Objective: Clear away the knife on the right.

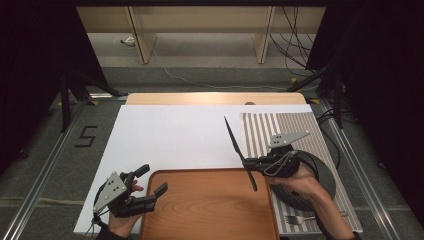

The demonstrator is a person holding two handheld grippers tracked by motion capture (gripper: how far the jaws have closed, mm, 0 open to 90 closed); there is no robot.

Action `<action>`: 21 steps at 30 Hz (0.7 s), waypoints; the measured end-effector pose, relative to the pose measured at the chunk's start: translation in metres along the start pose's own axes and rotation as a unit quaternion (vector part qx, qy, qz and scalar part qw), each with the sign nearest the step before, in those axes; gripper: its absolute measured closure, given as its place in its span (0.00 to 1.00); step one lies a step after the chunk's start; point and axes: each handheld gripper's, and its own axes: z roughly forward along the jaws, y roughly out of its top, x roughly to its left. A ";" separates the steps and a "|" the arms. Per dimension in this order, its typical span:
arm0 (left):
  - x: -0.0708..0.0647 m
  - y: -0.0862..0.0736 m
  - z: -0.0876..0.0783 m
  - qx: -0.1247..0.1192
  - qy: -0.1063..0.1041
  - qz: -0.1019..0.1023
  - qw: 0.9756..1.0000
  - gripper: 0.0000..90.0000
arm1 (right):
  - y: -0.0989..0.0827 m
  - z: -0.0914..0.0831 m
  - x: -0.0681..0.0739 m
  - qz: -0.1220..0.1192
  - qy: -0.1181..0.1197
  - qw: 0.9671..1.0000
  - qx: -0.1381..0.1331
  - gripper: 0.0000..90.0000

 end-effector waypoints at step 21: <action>0.000 0.000 0.000 0.000 0.001 0.002 1.000 0.18 | -0.017 0.007 0.021 0.000 -0.001 1.000 0.026 0.90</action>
